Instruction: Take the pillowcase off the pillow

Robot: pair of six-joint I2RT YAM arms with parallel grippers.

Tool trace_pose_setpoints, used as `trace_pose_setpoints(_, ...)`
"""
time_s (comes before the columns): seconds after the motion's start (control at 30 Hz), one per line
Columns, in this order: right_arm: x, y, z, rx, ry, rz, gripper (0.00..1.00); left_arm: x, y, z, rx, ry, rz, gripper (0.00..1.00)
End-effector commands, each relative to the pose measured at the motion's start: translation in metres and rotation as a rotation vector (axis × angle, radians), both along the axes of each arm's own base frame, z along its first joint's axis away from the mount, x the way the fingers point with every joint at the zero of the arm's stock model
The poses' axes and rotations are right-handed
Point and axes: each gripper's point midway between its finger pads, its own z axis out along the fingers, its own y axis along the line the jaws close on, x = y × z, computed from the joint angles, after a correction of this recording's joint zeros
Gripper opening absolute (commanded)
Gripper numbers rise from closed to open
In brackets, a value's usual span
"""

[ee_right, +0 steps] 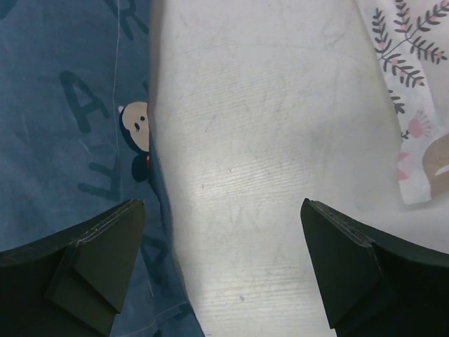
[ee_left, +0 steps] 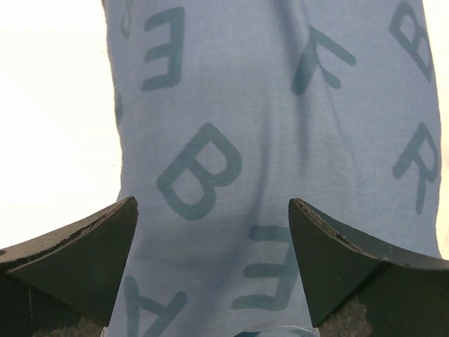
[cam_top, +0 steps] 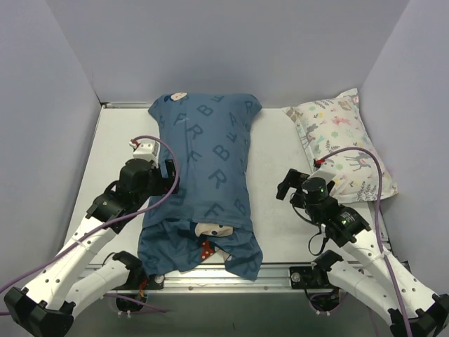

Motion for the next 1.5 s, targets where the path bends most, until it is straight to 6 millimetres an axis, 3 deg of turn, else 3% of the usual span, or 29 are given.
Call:
trace_pose_setpoints(0.0, -0.005, 0.024, 0.008, -0.003, 0.023, 0.162, 1.00, 0.009, 0.013, 0.027, -0.007, -0.055, 0.085, 0.97)
trace_pose_setpoints(0.17, -0.016, 0.075, 0.000, -0.040, 0.029, 0.360, 1.00, 0.028, 0.019, 0.044, -0.016, -0.042, 0.148, 0.97)
trace_pose_setpoints(0.2, -0.017, 0.084, 0.001, -0.036, 0.035, 0.382, 1.00, 0.039, 0.021, 0.038, -0.002, -0.016, 0.164, 0.97)
trace_pose_setpoints(0.23, -0.022, 0.099, -0.010, -0.056, 0.074, 0.430, 1.00, 0.046, 0.019, 0.039, -0.002, -0.005, 0.153, 0.97)
trace_pose_setpoints(0.33, -0.034, 0.137, -0.007, -0.069, 0.049, 0.539, 1.00, 0.083, 0.023, 0.037, 0.001, 0.042, 0.142, 0.98)
trace_pose_setpoints(0.37, -0.033, 0.148, -0.012, -0.086, 0.046, 0.555, 1.00, 0.089, 0.008, 0.035, -0.045, 0.071, 0.058, 0.97)
trace_pose_setpoints(0.4, -0.038, 0.158, -0.012, -0.094, 0.041, 0.585, 1.00, 0.110, 0.011, 0.034, -0.067, 0.076, 0.058, 0.98)
trace_pose_setpoints(0.43, -0.039, 0.169, -0.005, -0.091, 0.026, 0.608, 1.00, 0.118, 0.009, 0.034, -0.091, 0.074, 0.038, 0.97)
trace_pose_setpoints(0.47, -0.047, 0.181, -0.016, -0.126, 0.049, 0.646, 1.00, 0.127, 0.008, 0.034, -0.106, 0.065, 0.024, 0.97)
trace_pose_setpoints(0.5, -0.045, 0.184, -0.015, -0.150, 0.039, 0.637, 1.00, 0.143, 0.000, 0.036, -0.141, 0.049, -0.021, 0.97)
trace_pose_setpoints(0.57, -0.048, 0.193, -0.028, -0.178, 0.066, 0.652, 1.00, 0.161, 0.003, 0.037, -0.176, 0.043, -0.055, 0.97)
trace_pose_setpoints(0.6, -0.048, 0.194, -0.033, -0.181, 0.078, 0.654, 1.00, 0.171, -0.011, 0.029, -0.227, 0.058, -0.131, 0.97)
trace_pose_setpoints(0.63, -0.049, 0.196, -0.038, -0.186, 0.088, 0.653, 1.00, 0.178, -0.016, 0.032, -0.253, 0.047, -0.165, 0.97)
trace_pose_setpoints(0.67, -0.049, 0.196, -0.050, -0.201, 0.114, 0.648, 1.00, 0.186, -0.021, 0.020, -0.288, 0.072, -0.191, 0.97)
trace_pose_setpoints(0.7, -0.049, 0.195, -0.057, -0.215, 0.127, 0.640, 1.00, 0.190, -0.032, 0.026, -0.329, 0.045, -0.255, 0.98)
trace_pose_setpoints(0.8, -0.037, 0.186, -0.074, -0.269, 0.155, 0.572, 0.94, 0.202, -0.046, 0.014, -0.417, 0.053, -0.296, 0.97)
trace_pose_setpoints(0.87, -0.032, 0.178, -0.087, -0.288, 0.204, 0.541, 0.81, 0.201, -0.058, -0.003, -0.484, 0.115, -0.307, 0.94)
trace_pose_setpoints(0.9, -0.026, 0.177, -0.088, -0.279, 0.218, 0.520, 0.74, 0.201, -0.060, -0.009, -0.494, 0.132, -0.304, 0.82)
trace_pose_setpoints(0.93, -0.015, 0.166, -0.090, -0.274, 0.239, 0.474, 0.58, 0.201, -0.061, -0.014, -0.504, 0.155, -0.283, 0.66)
trace_pose_setpoints(0.97, -0.012, 0.161, -0.091, -0.259, 0.258, 0.464, 0.45, 0.197, -0.059, -0.026, -0.500, 0.184, -0.251, 0.25)
trace_pose_setpoints(1.0, -0.006, 0.156, -0.090, -0.247, 0.263, 0.440, 0.34, 0.190, -0.058, -0.028, -0.490, 0.199, -0.223, 0.07)
trace_pose_setpoints(1.03, 0.010, 0.141, -0.085, -0.229, 0.266, 0.382, 0.11, 0.182, -0.047, -0.032, -0.455, 0.204, -0.139, 0.00)
trace_pose_setpoints(1.07, 0.016, 0.133, -0.084, -0.224, 0.273, 0.353, 0.11, 0.187, -0.040, -0.034, -0.438, 0.195, -0.091, 0.00)
trace_pose_setpoints(1.13, 0.036, 0.119, -0.070, -0.198, 0.259, 0.305, 0.05, 0.163, -0.024, -0.031, -0.401, 0.192, -0.006, 0.00)
trace_pose_setpoints(1.17, 0.050, 0.101, -0.065, -0.184, 0.263, 0.245, 0.05, 0.155, -0.007, -0.017, -0.371, 0.144, 0.079, 0.00)
trace_pose_setpoints(1.23, 0.065, 0.097, -0.053, -0.155, 0.254, 0.237, 0.04, 0.131, 0.007, -0.033, -0.344, 0.192, 0.148, 0.00)
trace_pose_setpoints(1.27, 0.076, 0.087, -0.049, -0.144, 0.253, 0.205, 0.04, 0.121, 0.010, -0.021, -0.347, 0.160, 0.156, 0.00)
trace_pose_setpoints(1.47, 0.103, 0.093, -0.045, -0.130, 0.268, 0.215, 0.06, 0.088, 0.017, -0.039, -0.319, 0.219, 0.169, 0.00)
